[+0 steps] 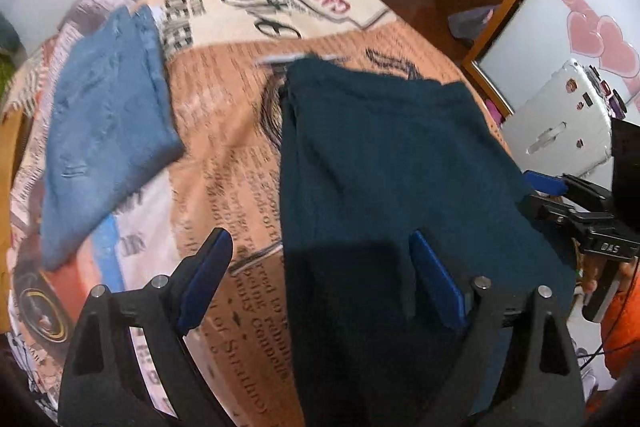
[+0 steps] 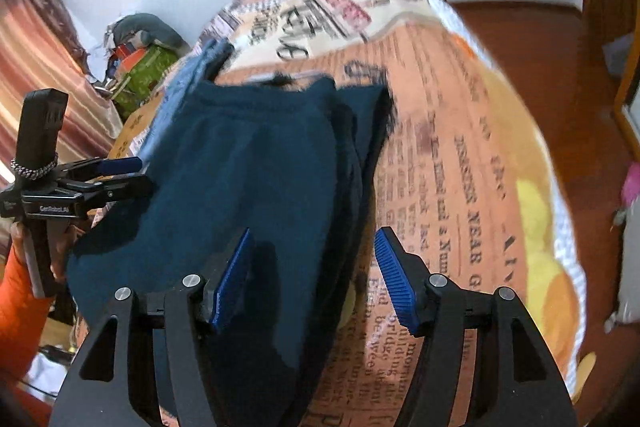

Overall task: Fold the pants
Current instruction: 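Grasp the sweatpants waistband edge with both tools and lift it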

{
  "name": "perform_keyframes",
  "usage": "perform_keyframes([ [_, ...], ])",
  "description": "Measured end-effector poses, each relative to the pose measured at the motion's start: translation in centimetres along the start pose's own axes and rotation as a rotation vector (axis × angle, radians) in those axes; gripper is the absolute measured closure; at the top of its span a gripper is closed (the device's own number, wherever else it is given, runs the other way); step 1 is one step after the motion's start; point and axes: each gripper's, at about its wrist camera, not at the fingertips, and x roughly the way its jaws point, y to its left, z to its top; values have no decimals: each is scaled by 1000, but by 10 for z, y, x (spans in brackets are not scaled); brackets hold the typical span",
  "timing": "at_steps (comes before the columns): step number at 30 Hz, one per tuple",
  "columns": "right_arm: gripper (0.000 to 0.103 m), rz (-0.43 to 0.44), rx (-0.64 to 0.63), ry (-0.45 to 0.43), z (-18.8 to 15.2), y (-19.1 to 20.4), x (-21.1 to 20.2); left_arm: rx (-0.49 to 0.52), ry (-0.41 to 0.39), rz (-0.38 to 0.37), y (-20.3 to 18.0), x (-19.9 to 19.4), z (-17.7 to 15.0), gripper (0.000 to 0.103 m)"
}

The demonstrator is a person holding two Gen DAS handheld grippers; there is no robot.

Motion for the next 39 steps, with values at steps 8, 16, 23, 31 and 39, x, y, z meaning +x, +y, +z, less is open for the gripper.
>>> perform_keyframes([
  [8, 30, 56, 37, 48, -2, -10, 24, 21, 128, -110, 0, 29, 11, 10],
  [16, 27, 150, 76, 94, 3, -19, 39, -19, 172, -205, 7, 50, 18, 3],
  [23, 23, 220, 95, 123, 13, -24, 51, -15, 190, -230, 7, 59, 29, 1],
  [31, 32, 203, 98, 103, 18, -21, 50, -38, 178, -264, 7, 69, 46, 1],
  [39, 52, 164, 42, 74, 22, -13, 41, -13, 138, -217, -3, 63, 51, 25],
])
